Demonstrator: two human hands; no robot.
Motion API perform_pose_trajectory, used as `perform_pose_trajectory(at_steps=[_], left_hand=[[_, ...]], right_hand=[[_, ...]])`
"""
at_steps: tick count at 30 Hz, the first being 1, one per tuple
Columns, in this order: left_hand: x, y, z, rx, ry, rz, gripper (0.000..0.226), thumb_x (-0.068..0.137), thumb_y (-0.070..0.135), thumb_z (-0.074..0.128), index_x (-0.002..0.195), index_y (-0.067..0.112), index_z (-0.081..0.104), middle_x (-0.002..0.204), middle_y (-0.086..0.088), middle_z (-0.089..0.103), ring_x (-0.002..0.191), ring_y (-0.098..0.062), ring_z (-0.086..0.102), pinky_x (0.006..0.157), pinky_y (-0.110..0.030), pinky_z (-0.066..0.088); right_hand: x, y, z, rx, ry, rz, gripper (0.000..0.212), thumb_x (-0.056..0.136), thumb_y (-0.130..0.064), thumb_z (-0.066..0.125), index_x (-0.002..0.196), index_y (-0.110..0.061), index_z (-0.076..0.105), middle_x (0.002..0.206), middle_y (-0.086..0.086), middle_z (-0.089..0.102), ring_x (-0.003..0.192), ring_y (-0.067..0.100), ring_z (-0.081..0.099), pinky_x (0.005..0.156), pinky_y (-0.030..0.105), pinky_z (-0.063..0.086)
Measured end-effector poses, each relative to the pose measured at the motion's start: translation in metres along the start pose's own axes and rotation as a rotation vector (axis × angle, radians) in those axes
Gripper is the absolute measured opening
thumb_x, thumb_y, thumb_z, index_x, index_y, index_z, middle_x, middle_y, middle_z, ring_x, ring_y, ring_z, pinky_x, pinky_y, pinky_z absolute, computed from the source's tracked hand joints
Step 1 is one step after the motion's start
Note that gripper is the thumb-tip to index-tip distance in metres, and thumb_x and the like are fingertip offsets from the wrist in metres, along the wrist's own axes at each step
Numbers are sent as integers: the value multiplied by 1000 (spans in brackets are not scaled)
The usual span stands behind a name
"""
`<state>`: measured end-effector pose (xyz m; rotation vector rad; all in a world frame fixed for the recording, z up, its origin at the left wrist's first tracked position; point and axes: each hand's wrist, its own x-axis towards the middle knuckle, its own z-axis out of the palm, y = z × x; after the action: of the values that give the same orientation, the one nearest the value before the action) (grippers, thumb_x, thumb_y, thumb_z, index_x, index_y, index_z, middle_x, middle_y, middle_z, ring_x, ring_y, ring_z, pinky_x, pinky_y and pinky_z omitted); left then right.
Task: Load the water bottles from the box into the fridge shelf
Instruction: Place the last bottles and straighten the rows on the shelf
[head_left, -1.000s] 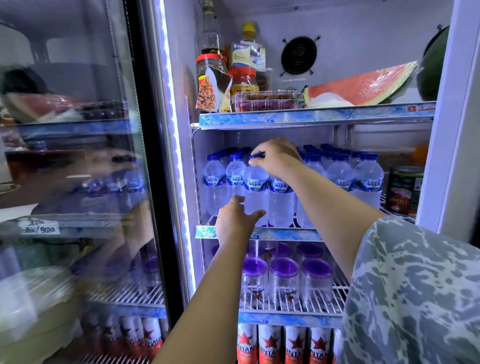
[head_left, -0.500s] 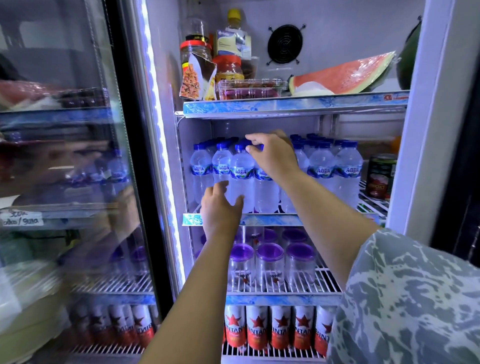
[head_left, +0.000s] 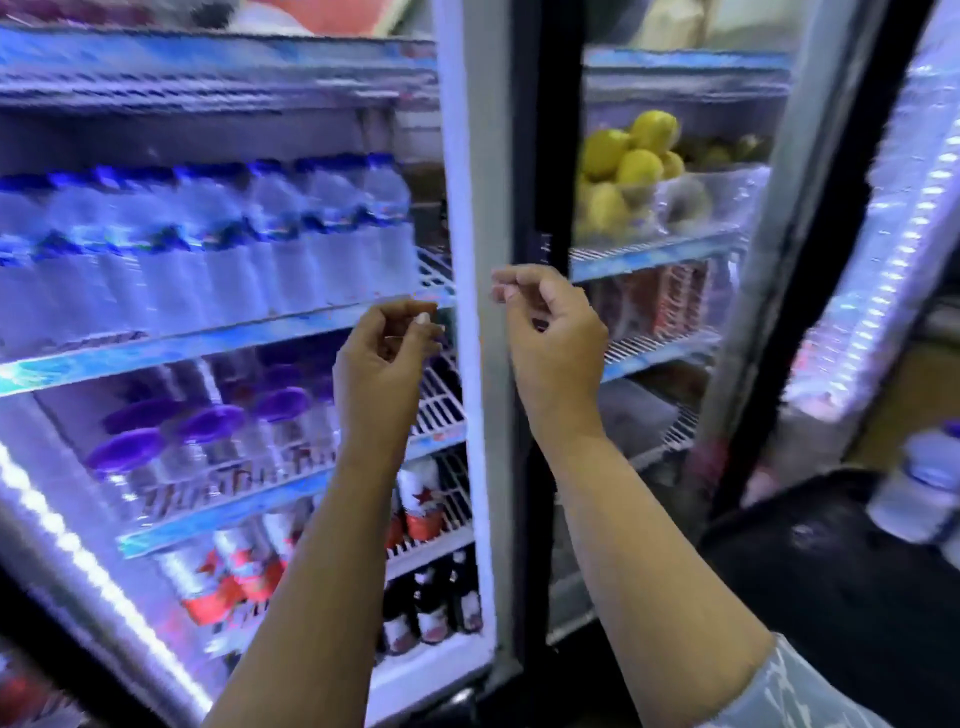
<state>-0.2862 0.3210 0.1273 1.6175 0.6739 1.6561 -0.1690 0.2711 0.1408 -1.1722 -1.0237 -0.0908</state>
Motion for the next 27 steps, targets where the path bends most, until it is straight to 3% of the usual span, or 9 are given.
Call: perform_pose_trajectory(at_steps=[4,8,11,14,17,19,21,24,27], left_hand=[[-46,-5,80,-93,-238,-40,11,91,14,56,92,21,65,76,3,68,72,-10,64,69,-21,52],[-94,-12,163,-162,-443,-160,12,91,17,58,88,27,64,76,5,68,73,-10,64,70,-27,53],[-127,-21,219,-203,-565,-246,8,85,26,61,87,32,67,78,4,70,79,-17,67,79,-38,55],[-160,-31,275,-219,-669,-302,15,90,10,60,96,23,64,81,3,65,73,-7,60,75,-32,51],[-189,-43,334,-224,-768,-378,24,88,6,62,110,16,57,90,1,59,79,-7,57,75,-24,48],[-202,-57,371,-187,-818,-410,38,84,7,67,119,13,51,100,-1,57,93,-18,60,81,-23,49],[-213,-73,403,-145,-843,-414,58,76,15,72,127,10,46,113,-5,55,107,-25,60,93,-34,50],[-227,-94,437,-44,-853,-417,80,67,25,73,137,13,37,134,-11,47,121,-23,52,103,-41,45],[-236,-106,455,-48,-902,-464,83,64,23,74,138,20,34,137,-6,48,121,-20,52,99,-39,47]], right_hand=[[-10,36,-92,-156,129,52,17,90,-17,56,95,-25,70,90,-8,71,92,17,64,82,31,53],[-24,68,-183,-341,276,81,18,88,-13,57,97,-21,71,90,-5,69,91,18,61,81,16,49],[-33,94,-244,-436,360,123,21,84,-22,53,98,-25,68,95,-8,68,96,20,61,88,37,51],[-42,120,-303,-555,493,199,28,79,-23,57,104,-21,69,103,-2,66,100,20,59,93,34,47],[-47,149,-356,-624,589,311,44,75,-21,67,118,-17,61,115,5,60,109,25,56,97,43,46],[-47,169,-383,-672,600,389,61,72,-20,75,129,-15,53,123,8,56,114,28,53,99,45,44],[-45,189,-406,-688,581,472,78,71,-24,79,139,-15,42,134,9,49,124,27,48,104,44,41],[-41,214,-428,-662,530,580,92,72,-30,78,148,-22,27,148,4,37,136,22,39,108,39,40],[-38,233,-441,-598,478,651,96,74,-32,78,150,-27,19,151,1,35,137,18,38,99,30,40]])
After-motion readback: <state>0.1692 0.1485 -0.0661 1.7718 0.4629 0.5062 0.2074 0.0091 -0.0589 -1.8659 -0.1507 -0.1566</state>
